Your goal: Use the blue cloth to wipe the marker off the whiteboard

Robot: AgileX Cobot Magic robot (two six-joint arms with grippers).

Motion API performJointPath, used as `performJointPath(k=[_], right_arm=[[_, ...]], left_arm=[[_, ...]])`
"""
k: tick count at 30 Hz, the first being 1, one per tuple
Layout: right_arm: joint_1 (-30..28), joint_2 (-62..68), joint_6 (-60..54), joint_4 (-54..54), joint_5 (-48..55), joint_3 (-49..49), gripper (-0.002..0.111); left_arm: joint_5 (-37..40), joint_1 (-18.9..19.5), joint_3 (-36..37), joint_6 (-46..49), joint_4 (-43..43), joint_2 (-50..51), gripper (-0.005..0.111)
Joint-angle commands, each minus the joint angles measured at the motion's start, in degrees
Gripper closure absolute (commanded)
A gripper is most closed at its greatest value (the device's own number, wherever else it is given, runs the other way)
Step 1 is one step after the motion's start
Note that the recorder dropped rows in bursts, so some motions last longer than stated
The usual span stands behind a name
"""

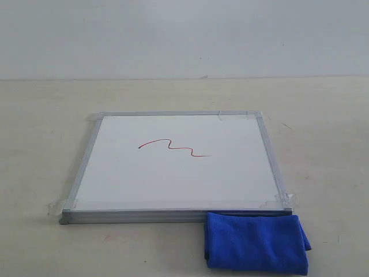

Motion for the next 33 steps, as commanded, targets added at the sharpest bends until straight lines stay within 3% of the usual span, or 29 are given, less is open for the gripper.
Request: performJointPath(k=[1, 7, 13, 15, 20, 27, 33], right_arm=[[-0.08, -0.24, -0.07, -0.31, -0.2, -0.03, 0.108], [-0.08, -0.24, -0.08, -0.31, -7.32, -0.03, 0.108], [-0.08, -0.24, 0.43, 1.9, -29.01, -0.03, 0.108], [-0.08, -0.24, -0.1, 5.85, -29.91, -0.22, 0.108], [-0.08, 5.19, -0.31, 7.05, -18.13, -9.88, 0.108], [-0.08, 22.54, -7.5, 2.79, 11.35, -28.64, 0.108], [-0.08, 30.63, -9.06, 2.9, 7.14, -33.83, 0.108]], left_arm=[[0.04, 0.17, 0.23, 0.36, 0.15, -0.15, 0.102], [0.04, 0.17, 0.23, 0.36, 0.15, -0.15, 0.102], [0.04, 0.17, 0.23, 0.36, 0.15, -0.15, 0.102], [0.04, 0.17, 0.23, 0.36, 0.15, -0.15, 0.102], [0.04, 0.17, 0.23, 0.36, 0.15, -0.15, 0.102], [0.04, 0.17, 0.23, 0.36, 0.15, -0.15, 0.102], [0.04, 0.17, 0.23, 0.36, 0.15, -0.15, 0.102]])
